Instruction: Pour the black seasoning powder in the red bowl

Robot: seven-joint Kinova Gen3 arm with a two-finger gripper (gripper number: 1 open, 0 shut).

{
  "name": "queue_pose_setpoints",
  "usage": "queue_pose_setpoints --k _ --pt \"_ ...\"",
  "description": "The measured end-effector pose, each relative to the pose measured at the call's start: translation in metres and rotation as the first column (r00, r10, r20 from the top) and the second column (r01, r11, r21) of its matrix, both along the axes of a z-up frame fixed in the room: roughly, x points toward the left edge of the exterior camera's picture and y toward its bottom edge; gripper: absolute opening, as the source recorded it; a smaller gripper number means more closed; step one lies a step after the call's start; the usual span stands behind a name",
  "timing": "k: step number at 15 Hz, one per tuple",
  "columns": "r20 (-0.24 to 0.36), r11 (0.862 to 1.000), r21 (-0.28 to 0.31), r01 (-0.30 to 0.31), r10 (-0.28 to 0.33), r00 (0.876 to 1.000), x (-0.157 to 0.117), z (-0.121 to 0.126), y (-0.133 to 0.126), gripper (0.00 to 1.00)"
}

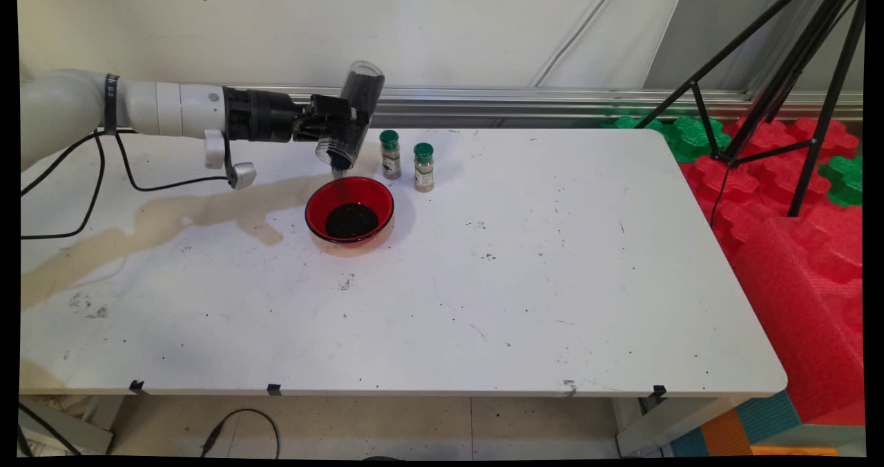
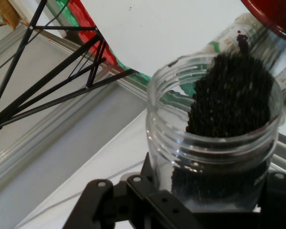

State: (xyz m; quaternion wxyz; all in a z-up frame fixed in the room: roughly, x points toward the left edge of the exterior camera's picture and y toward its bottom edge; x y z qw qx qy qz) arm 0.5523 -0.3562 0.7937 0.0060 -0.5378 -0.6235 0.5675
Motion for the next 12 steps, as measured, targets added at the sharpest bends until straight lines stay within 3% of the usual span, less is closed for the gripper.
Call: queue_pose_setpoints --k 12 --pt "0.021 1.000 -0.021 0.015 -0.014 1.000 -0.0019 -0.0004 0.0013 0.00"
